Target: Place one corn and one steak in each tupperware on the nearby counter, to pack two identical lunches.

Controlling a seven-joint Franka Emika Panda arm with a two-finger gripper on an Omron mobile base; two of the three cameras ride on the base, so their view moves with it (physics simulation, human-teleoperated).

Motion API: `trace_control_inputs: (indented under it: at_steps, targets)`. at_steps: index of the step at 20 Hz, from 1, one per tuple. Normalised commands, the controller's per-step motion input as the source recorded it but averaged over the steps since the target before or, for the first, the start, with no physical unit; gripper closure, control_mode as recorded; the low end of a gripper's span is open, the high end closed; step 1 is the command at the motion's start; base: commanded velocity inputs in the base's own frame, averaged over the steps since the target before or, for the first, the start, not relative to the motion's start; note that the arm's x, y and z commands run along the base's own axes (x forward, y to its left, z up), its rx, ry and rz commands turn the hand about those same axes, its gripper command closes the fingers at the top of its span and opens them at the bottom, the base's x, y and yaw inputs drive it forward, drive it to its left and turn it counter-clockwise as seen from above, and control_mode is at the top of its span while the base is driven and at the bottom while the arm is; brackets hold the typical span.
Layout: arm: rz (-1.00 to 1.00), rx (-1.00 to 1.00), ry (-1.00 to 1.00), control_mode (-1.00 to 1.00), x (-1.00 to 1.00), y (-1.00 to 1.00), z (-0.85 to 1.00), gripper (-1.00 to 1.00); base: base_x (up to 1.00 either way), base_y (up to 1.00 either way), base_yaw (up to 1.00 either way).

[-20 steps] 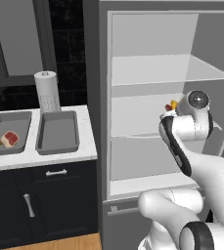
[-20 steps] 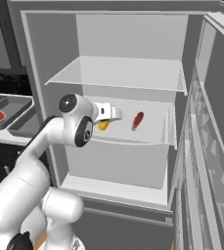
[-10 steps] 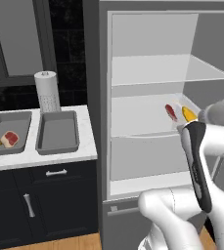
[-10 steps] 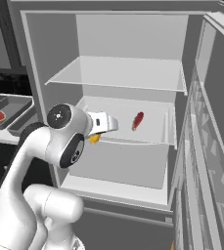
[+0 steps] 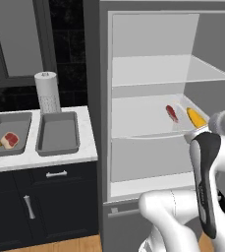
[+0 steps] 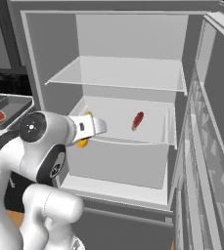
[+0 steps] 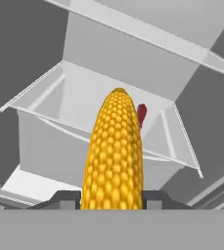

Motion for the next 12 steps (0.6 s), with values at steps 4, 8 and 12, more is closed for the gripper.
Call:
trace_control_inputs:
  at_steps: [4,8,12]
  targets:
    - [0.0,-0.04,-0.08,-1.0,-0.39,0.08,0.01,1.0,0.0,0.0,0.0]
    - [0.0,0.0,0.0,-1.0,-0.49,0.03,0.0,1.0,0.0,0.0,0.0]
    - [0.0,0.0,0.04,-1.0,-0.25,0.0,-0.07,1.0,0.0,0.0,0.0]
